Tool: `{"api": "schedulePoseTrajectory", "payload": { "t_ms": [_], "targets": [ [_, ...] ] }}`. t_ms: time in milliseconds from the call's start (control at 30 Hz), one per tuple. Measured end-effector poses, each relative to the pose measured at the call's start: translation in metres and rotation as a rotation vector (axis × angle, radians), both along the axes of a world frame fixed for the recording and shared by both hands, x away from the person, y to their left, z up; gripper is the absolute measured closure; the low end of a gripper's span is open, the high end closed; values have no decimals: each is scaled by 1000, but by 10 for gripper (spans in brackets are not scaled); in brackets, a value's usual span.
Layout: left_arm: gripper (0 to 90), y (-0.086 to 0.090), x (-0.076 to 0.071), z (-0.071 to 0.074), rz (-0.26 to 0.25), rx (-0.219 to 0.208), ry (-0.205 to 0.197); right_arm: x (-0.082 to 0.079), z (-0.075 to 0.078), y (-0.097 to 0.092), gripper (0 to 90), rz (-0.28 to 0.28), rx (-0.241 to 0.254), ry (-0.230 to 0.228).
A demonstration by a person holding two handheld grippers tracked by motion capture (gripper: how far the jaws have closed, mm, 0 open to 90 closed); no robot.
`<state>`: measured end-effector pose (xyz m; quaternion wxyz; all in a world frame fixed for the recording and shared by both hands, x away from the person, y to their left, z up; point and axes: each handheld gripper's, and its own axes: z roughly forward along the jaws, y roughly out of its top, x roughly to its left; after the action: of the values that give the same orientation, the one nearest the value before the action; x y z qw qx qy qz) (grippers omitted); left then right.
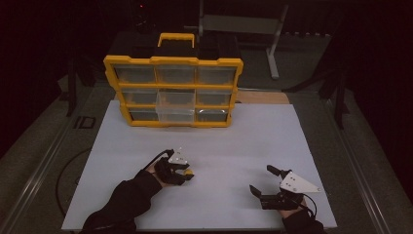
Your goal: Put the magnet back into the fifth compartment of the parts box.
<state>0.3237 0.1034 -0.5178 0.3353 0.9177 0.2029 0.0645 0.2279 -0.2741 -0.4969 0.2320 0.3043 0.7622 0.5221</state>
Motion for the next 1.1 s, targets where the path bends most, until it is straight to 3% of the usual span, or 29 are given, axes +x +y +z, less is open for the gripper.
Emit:
{"api": "schedulePoseTrajectory", "payload": {
  "t_ms": [267,667,800,1100],
  "targets": [
    [586,-6,0,3,10,48,4,-1,0,2,84,6,-1,0],
    [628,-7,0,4,-25,58,-13,0,0,2,84,6,-8,1],
    [629,-6,1,6,-39,54,7,0,0,1,85,4,-7,0],
    [628,-5,-4,17,-66,66,-23,-1,1,1,84,-1,1,-10]
  ]
}}
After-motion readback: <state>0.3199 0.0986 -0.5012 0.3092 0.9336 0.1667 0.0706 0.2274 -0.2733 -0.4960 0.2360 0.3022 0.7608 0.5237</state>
